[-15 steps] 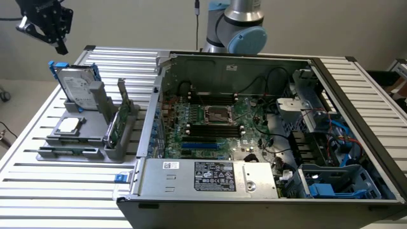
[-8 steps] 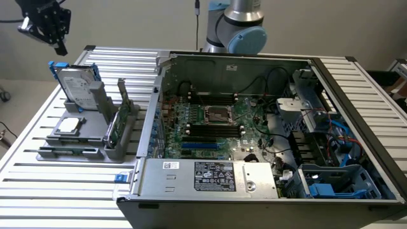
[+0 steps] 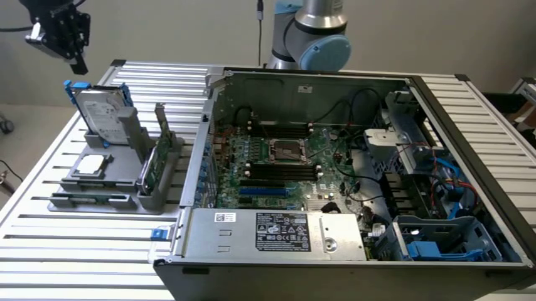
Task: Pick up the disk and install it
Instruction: 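Pick up the disk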
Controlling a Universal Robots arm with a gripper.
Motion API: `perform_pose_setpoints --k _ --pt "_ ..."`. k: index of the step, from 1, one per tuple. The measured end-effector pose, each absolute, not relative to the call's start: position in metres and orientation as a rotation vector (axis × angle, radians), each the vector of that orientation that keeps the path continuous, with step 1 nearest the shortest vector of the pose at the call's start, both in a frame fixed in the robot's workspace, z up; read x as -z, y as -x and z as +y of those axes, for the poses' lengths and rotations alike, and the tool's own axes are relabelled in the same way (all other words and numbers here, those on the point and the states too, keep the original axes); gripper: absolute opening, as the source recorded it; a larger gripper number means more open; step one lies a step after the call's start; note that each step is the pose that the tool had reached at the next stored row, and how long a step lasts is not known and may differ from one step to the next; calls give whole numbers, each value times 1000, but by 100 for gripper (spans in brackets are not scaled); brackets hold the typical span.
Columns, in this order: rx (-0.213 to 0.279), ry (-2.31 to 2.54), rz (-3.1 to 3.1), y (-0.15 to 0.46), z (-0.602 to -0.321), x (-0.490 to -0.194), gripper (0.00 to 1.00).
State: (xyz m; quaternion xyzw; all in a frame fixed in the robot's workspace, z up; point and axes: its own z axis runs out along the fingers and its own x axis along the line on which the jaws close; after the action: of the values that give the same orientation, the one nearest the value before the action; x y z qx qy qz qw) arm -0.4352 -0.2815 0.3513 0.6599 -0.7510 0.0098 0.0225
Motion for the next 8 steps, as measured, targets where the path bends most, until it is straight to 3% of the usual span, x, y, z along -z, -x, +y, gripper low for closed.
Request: perform_pose_setpoints --k 8 --pt "-59 -2136 -2227 437 -281 -349 11"
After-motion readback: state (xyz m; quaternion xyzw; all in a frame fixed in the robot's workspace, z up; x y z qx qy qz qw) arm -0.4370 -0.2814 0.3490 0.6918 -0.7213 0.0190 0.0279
